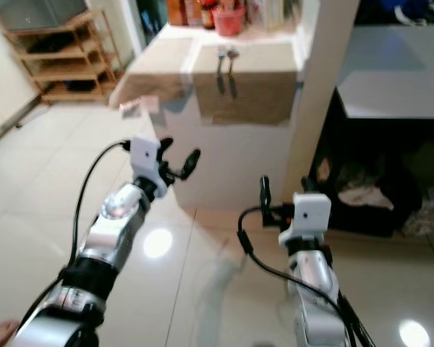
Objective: Setting the table
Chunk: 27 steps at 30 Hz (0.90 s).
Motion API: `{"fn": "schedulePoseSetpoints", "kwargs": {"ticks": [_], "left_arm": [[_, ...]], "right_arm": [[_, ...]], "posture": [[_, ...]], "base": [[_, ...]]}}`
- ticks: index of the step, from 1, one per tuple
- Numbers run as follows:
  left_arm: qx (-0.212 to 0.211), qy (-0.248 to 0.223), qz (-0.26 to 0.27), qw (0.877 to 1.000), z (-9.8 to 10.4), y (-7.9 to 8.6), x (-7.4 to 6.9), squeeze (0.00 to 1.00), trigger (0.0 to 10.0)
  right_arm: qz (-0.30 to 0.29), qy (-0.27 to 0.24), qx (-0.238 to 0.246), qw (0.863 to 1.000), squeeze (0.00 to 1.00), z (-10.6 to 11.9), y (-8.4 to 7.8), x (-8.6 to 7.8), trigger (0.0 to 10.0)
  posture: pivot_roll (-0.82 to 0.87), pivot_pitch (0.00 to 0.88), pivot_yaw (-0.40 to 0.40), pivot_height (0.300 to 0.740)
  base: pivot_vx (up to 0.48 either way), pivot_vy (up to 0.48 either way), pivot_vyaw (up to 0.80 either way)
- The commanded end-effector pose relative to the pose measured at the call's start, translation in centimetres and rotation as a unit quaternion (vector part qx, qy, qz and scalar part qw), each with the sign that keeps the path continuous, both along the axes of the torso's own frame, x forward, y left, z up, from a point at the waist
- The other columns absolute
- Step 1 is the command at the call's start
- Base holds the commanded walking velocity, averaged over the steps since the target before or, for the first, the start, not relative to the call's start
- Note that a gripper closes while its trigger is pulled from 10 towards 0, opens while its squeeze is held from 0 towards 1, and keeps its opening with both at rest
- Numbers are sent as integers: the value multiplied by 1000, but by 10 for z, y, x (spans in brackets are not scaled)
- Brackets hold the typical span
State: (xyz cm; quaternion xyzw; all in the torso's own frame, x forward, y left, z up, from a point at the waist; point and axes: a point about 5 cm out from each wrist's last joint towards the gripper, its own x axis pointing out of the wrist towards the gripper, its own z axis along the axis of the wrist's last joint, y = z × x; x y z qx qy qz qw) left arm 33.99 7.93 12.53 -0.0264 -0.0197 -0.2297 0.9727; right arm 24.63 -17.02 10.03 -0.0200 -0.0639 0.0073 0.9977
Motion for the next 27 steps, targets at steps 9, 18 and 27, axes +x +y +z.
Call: {"fn": "schedulePoseSetpoints", "kwargs": {"ticks": [9, 18, 27], "left_arm": [[5, -1, -8, 1000, 1, -4, 1, 0, 10000], [12, 7, 4, 1000, -1, -1, 3, 0, 10000], [13, 11, 13, 1000, -5, 3, 2, 0, 10000]], "right_arm": [[-7, 0, -5, 1000, 0, -1, -4, 1, 10000], [-7, 1, -3, 1000, 0, -2, -2, -1, 10000], [-32, -14, -4, 999, 0, 5, -10, -2, 10000]], "posture": [[-49, 0, 112, 740], [-51, 0, 114, 740], [-55, 0, 114, 740]], "base": [[432, 0, 0], [433, 0, 0], [434, 0, 0]]}}
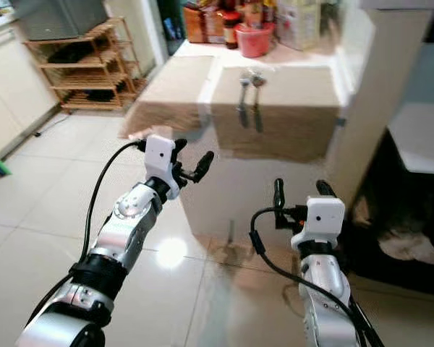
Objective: Setting the table
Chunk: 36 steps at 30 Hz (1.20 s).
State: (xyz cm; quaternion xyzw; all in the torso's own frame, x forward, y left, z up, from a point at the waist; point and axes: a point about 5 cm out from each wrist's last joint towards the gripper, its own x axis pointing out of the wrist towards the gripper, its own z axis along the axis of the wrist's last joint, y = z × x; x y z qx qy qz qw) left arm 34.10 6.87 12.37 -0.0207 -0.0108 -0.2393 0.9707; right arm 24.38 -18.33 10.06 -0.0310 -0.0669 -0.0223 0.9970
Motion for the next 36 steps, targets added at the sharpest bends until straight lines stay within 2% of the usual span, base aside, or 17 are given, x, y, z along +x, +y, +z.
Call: {"fn": "schedulePoseSetpoints", "kwargs": {"ticks": [1, 2, 3, 4, 5, 7, 15, 18, 19, 25, 36], "left_arm": [[6, 3, 23, 1000, -3, 14, 1, 0, 10000], [7, 2, 24, 1000, -3, 15, 1, 0, 10000], [28, -8, 32, 999, -7, 29, -2, 0, 10000], [28, -8, 32, 999, -7, 29, -2, 0, 10000], [39, 9, 57, 998, -17, 49, -5, 0, 10000], [40, 16, 68, 997, -20, 56, -5, 0, 10000], [61, -4, 52, 997, -17, 49, -9, 0, 10000], [40, -15, 27, 999, -11, 38, -11, 0, 10000], [28, -20, 15, 999, -5, 31, -10, 0, 10000], [17, -20, 10, 1000, -1, 24, -7, 0, 10000], [11, -21, 4, 1000, 2, 21, -3, 0, 10000]], "right_arm": [[-2, -11, 4, 1000, 0, 5, 3, 0, 10000], [-1, -10, 4, 1000, 0, 5, 3, 0, 10000], [-5, -8, 3, 1000, 0, 4, 0, -6, 10000], [-5, -8, 3, 1000, 0, 4, 0, -6, 10000], [-12, 0, 2, 1000, 0, 0, -4, -15, 10000], [-17, 6, 2, 1000, 0, -2, -5, -19, 10000], [-34, 10, 3, 999, 0, -4, -10, -29, 10000], [-33, 8, 4, 999, 0, -3, -7, -29, 10000], [-33, 4, 4, 999, 0, -1, -6, -27, 10000], [-30, 2, 3, 1000, 0, 0, -5, -25, 10000], [-28, 1, -1, 1000, 0, 1, -5, -21, 10000]], "posture": [[-55, 0, 114, 740], [-61, 0, 117, 740], [-65, 0, 119, 740], [-65, 0, 119, 740], [-63, 0, 120, 740], [-63, 0, 121, 740], [-65, 0, 131, 740], [-73, 0, 140, 740], [-75, 0, 141, 740], [-76, 0, 143, 740], [-81, 0, 146, 740]], "base": [[435, 0, 0], [435, 0, 0], [435, 0, 0], [435, 0, 0], [379, 292, 0], [371, 302, 0], [316, 194, 0], [0, 0, 0], [0, -458, 0], [181, -413, 0], [361, -307, 0]]}}
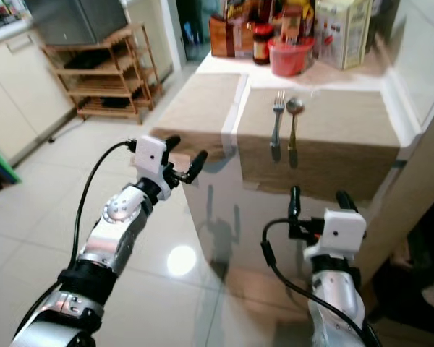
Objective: Setting the table
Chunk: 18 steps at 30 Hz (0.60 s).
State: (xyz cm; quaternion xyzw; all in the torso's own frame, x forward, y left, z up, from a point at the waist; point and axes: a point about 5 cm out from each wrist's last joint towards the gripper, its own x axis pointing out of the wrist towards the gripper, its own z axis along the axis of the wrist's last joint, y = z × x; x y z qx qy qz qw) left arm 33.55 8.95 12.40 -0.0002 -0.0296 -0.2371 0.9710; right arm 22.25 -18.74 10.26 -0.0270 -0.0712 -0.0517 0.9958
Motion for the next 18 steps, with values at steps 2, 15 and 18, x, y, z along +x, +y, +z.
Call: {"fn": "schedulePoseSetpoints", "kwargs": {"ticks": [2, 15, 18], "left_arm": [[-5, 2, 0, 1000, 2, -1, 2, 0, 10000], [-13, -21, 4, 1000, 13, -3, 3, 0, 10000], [-12, -38, 4, 999, 32, -7, 9, 0, 10000]], "right_arm": [[2, 7, -7, 1000, 0, -1, -1, 1, 10000], [3, 11, -5, 1000, 0, -4, 2, -5, 10000], [6, 15, -4, 1000, 0, -5, 3, -8, 10000]], "posture": [[-81, 0, 146, 740], [-85, 0, 154, 740], [-85, 0, 153, 740]], "base": [[398, -266, 0], [278, -178, 0], [0, 0, 0]]}}
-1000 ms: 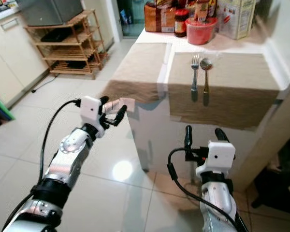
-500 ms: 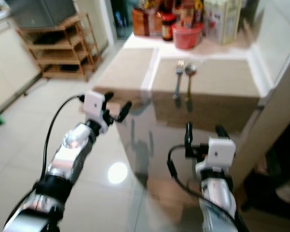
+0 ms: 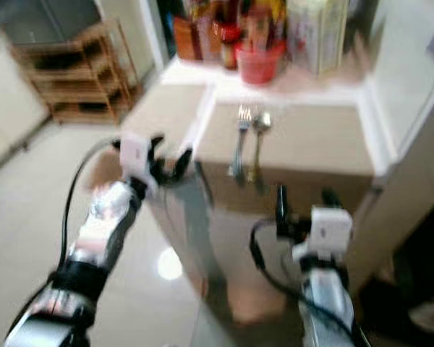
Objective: Setting the table
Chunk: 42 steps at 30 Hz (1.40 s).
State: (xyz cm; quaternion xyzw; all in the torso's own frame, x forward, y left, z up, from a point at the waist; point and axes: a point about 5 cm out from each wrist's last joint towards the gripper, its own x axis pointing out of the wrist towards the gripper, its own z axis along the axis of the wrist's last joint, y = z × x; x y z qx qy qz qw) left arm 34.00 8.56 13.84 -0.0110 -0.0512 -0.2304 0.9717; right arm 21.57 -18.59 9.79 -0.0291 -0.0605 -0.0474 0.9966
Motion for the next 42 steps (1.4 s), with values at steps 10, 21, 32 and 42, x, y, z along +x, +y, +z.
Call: {"fn": "schedulePoseSetpoints", "kwargs": {"ticks": [10, 21, 32, 42], "left_arm": [[6, 30, -11, 999, 59, -35, 35, 0, 10000], [-15, 150, -26, 988, 58, -90, 42, 0, 10000], [2, 182, -11, 983, 53, -105, 42, 0, 10000], [-10, 168, -47, 985, 69, -127, 38, 0, 10000]], "right_arm": [[12, 17, 3, 1000, 0, -5, 9, -11, 10000], [10, 19, 1, 1000, 0, -3, 13, -15, 10000], [9, 31, -20, 999, 0, 6, 12, -49, 10000], [-1, 71, -23, 997, 0, 0, 10, -81, 10000]], "posture": [[-98, 0, 157, 740], [-133, 0, 172, 740], [-190, 0, 189, 740], [-240, 0, 209, 740]], "base": [[0, 0, 0], [0, 0, 0], [0, 0, 0], [0, 0, 0]]}}
